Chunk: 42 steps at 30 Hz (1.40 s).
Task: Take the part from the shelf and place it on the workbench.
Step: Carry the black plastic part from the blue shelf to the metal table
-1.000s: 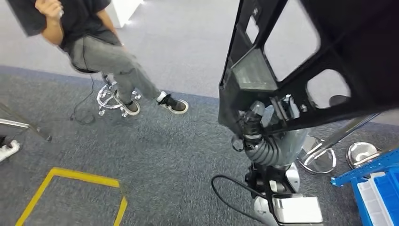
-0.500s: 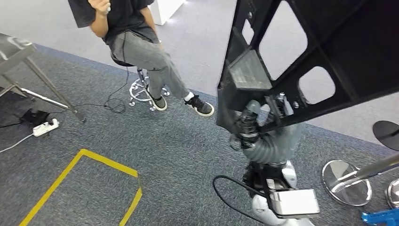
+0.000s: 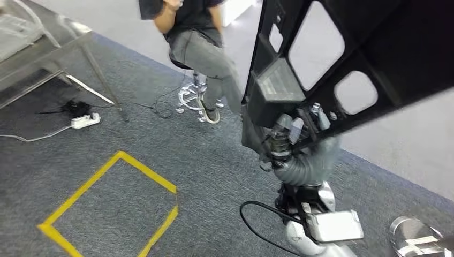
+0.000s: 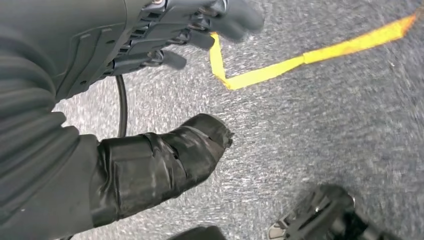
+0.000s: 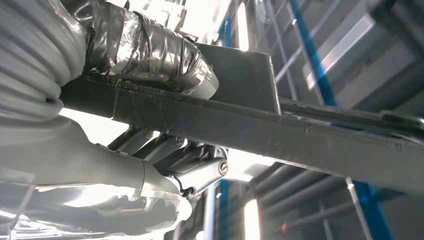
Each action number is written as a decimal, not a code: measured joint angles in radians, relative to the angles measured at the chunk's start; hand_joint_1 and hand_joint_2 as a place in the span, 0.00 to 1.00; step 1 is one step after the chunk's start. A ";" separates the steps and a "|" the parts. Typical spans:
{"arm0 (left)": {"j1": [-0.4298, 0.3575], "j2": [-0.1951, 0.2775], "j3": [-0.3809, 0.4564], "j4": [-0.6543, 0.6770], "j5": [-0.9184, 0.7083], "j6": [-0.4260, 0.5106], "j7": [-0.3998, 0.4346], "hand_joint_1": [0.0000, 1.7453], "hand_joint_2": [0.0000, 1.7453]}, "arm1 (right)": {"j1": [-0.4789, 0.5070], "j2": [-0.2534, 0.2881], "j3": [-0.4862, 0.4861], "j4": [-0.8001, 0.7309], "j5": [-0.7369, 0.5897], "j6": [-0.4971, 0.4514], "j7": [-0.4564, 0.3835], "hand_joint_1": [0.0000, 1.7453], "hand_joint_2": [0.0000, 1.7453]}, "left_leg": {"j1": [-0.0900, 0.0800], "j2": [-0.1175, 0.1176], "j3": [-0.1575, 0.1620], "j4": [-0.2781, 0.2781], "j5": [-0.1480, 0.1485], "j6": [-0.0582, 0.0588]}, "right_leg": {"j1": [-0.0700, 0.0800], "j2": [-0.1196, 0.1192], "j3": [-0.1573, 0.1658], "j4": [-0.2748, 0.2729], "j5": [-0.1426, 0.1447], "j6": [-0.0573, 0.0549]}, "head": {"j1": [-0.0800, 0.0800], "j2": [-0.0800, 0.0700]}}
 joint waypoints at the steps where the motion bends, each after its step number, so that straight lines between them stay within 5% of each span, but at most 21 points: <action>1: -0.002 0.000 0.000 0.000 0.000 0.000 0.000 0.00 1.00 | 0.001 0.000 0.000 0.001 -0.002 0.000 -0.001 1.00 1.00 | -0.001 -0.009 0.001 0.000 -0.001 0.004 | 0.000 0.026 -0.033 0.066 -0.030 0.000 | 0.004 0.000; 3: -0.004 0.000 0.000 0.000 0.000 -0.001 0.000 0.00 1.00 | 0.004 0.000 0.000 0.003 -0.006 0.001 -0.002 1.00 1.00 | -0.003 -0.034 0.001 0.002 -0.003 0.008 | 0.002 0.050 -0.101 0.183 -0.064 0.000 | 0.007 0.000; 4: -0.004 0.000 0.000 0.000 0.000 -0.001 0.000 0.00 1.00 | 0.006 0.000 0.001 0.005 -0.008 0.001 -0.003 1.00 1.00 | -0.004 -0.049 0.002 0.004 -0.004 0.008 | 0.002 0.054 -0.117 0.198 -0.054 -0.001 | 0.007 0.000; 6: -0.003 0.000 0.000 0.000 0.000 -0.002 0.000 0.00 1.00 | 0.007 0.000 0.001 0.006 -0.014 0.001 -0.005 1.00 1.00 | -0.004 -0.080 0.003 0.012 -0.010 0.005 | 0.001 0.066 -0.092 0.111 0.019 -0.004 | 0.007 0.000; 8: -0.003 -0.001 0.000 0.000 -0.001 -0.002 0.002 0.00 1.00 | 0.006 0.000 0.001 0.006 -0.020 0.003 -0.009 1.00 1.00 | -0.004 -0.108 -0.001 0.025 -0.017 -0.004 | -0.003 0.110 -0.043 -0.009 0.071 -0.008 | 0.007 0.000; 10: -0.004 -0.001 0.000 0.000 -0.002 -0.003 0.003 0.00 1.00 | 0.007 0.000 0.001 0.007 -0.023 0.007 -0.011 1.00 1.00 | -0.001 -0.130 -0.010 0.031 -0.020 -0.017 | -0.001 0.138 -0.023 -0.051 0.072 -0.012 | 0.007 0.000; 12: -0.001 0.000 0.000 0.000 -0.002 -0.003 0.004 0.00 1.00 | 0.006 0.000 0.001 0.007 -0.023 0.010 -0.011 1.00 1.00 | 0.004 -0.141 -0.016 0.030 -0.018 -0.031 | 0.001 0.120 -0.018 -0.058 0.073 -0.021 | 0.007 0.000; 14: 0.001 0.001 0.000 0.000 -0.002 -0.003 0.006 0.00 1.00 | 0.004 0.002 0.001 0.007 -0.024 0.014 -0.012 1.00 1.00 | 0.000 -0.095 -0.031 0.059 -0.033 -0.043 | -0.003 0.095 -0.008 -0.066 0.075 -0.034 | 0.002 0.000; 16: -0.001 0.002 0.000 0.000 -0.003 -0.003 0.006 0.00 1.00 | 0.004 0.003 0.001 0.007 -0.030 0.017 -0.012 1.00 1.00 | -0.002 -0.030 -0.082 0.160 -0.081 -0.053 | -0.003 0.067 0.001 -0.071 0.071 -0.045 | -0.004 0.000; 19: -0.002 0.002 0.000 0.000 -0.006 -0.004 0.007 0.00 1.00 | 0.006 0.003 0.001 0.008 -0.042 0.022 -0.013 1.00 1.00 | 0.001 -0.007 -0.159 0.296 -0.120 -0.058 | 0.001 0.024 0.007 -0.070 0.063 -0.049 | -0.007 0.000; 21: 0.000 0.002 0.000 0.000 -0.006 -0.004 0.008 0.00 1.00 | 0.007 0.003 0.001 0.009 -0.043 0.024 -0.013 1.00 1.00 | 0.001 0.004 -0.124 0.223 -0.069 -0.055 | 0.001 -0.001 0.015 -0.070 0.057 -0.046 | -0.007 0.000; 23: -0.002 0.002 0.000 0.000 -0.006 -0.004 0.009 0.00 1.00 | 0.006 0.003 0.001 0.009 -0.044 0.026 -0.013 1.00 1.00 | -0.006 0.048 -0.052 0.089 -0.019 -0.041 | 0.005 -0.022 0.025 -0.070 0.049 -0.039 | -0.007 0.000; 25: -0.006 0.003 0.000 0.000 -0.007 -0.004 0.009 0.00 1.00 | 0.005 0.004 0.001 0.009 -0.044 0.029 -0.014 1.00 1.00 | -0.016 0.074 -0.020 0.028 -0.009 -0.025 | 0.010 -0.040 0.033 -0.072 0.043 -0.027 | -0.006 0.000; 28: -0.004 0.003 0.000 0.000 -0.008 -0.004 0.009 0.00 1.00 | 0.004 0.005 0.001 0.009 -0.047 0.032 -0.015 1.00 1.00 | -0.017 0.040 -0.014 0.015 -0.008 -0.010 | 0.011 -0.056 0.047 -0.079 0.034 -0.008 | -0.004 0.000; 30: -0.003 0.002 0.000 0.000 -0.009 -0.004 0.009 0.00 1.00 | 0.002 0.005 0.001 0.009 -0.049 0.032 -0.016 1.00 1.00 | -0.010 0.018 -0.001 0.003 -0.003 0.001 | 0.008 -0.015 0.032 -0.030 -0.001 -0.001 | 0.001 0.000; 32: -0.005 0.002 0.000 0.000 -0.009 -0.005 0.009 0.00 1.00 | 0.004 0.005 0.001 0.010 -0.051 0.032 -0.016 1.00 1.00 | -0.008 -0.007 0.001 0.000 -0.002 0.008 | 0.007 0.036 -0.032 0.095 -0.059 0.000 | 0.008 0.000; 34: -0.005 0.002 0.000 0.000 -0.009 -0.005 0.009 0.00 1.00 | 0.008 0.004 0.001 0.011 -0.054 0.033 -0.016 1.00 1.00 | -0.009 -0.037 0.001 0.002 -0.004 0.010 | 0.008 0.052 -0.092 0.189 -0.078 0.001 | 0.011 0.000; 36: -0.003 0.002 0.000 0.000 -0.008 -0.005 0.010 0.00 1.00 | 0.009 0.004 0.001 0.012 -0.056 0.035 -0.016 1.00 1.00 | -0.008 -0.068 0.002 0.007 -0.006 0.009 | 0.007 0.059 -0.087 0.143 -0.020 0.000 | 0.012 0.000; 38: -0.003 0.001 0.000 0.000 -0.007 -0.005 0.010 0.00 1.00 | 0.009 0.004 0.001 0.012 -0.056 0.036 -0.016 1.00 1.00 | -0.008 -0.096 -0.002 0.017 -0.011 0.002 | 0.002 0.102 -0.040 0.012 0.050 -0.005 | 0.013 0.000; 40: -0.004 0.001 0.000 0.000 -0.006 -0.005 0.010 0.00 1.00 | 0.009 0.004 0.001 0.013 -0.056 0.036 -0.016 1.00 1.00 | -0.007 -0.119 -0.012 0.025 -0.013 -0.009 | -0.001 0.142 -0.013 -0.057 0.070 -0.010 | 0.015 0.000; 42: -0.002 0.001 0.000 0.000 -0.006 -0.005 0.011 0.00 1.00 | 0.008 0.004 0.001 0.013 -0.056 0.037 -0.015 1.00 1.00 | -0.004 -0.141 -0.020 0.023 -0.008 -0.023 | 0.002 0.134 -0.008 -0.063 0.069 -0.020 | 0.017 0.000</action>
